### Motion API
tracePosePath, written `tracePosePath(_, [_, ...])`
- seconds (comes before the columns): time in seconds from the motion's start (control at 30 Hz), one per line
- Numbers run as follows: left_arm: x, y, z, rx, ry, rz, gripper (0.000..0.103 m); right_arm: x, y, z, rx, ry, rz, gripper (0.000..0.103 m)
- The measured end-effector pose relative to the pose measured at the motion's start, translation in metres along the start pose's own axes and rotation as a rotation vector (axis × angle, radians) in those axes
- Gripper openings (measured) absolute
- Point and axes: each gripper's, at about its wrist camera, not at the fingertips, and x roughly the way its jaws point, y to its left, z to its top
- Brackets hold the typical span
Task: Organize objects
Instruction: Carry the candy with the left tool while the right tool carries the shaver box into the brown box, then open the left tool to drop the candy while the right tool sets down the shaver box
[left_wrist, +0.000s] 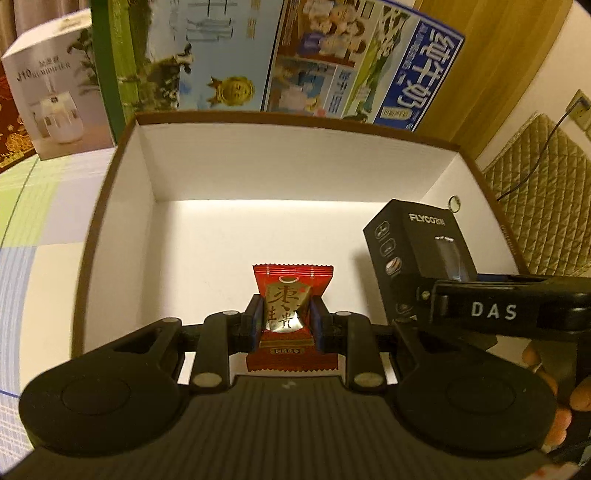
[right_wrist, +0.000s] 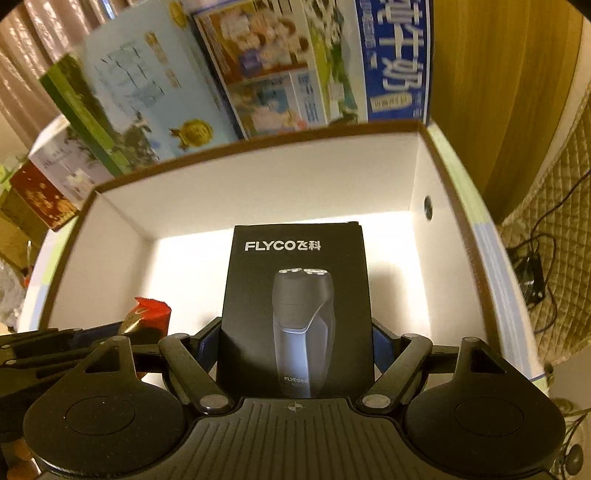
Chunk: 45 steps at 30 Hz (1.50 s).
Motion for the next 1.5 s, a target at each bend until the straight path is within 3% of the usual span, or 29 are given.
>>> tracePosePath(0.57, [0.025,-0.007,0.007,0.03,0.038,0.009,0.023,0.012,-0.017,0.004,0.045,0.002,0.031,0.082])
tracePosePath(0.7, [0.024,-0.009,0.007,0.048,0.03,0.029,0.05,0.007,-0.017,0.003,0.045,-0.002,0.041,0.082])
tracePosePath(0.9, [0.014,-0.005,0.009,0.05,0.027,0.024,0.061,-0.005,-0.014,0.003,0.032,-0.016,0.059,0.082])
tracePosePath(1.5, [-0.056,0.002,-0.01,0.051,-0.024,0.012,0.062,-0.067,-0.012,-0.026,-0.012,-0.095,0.067,0.086])
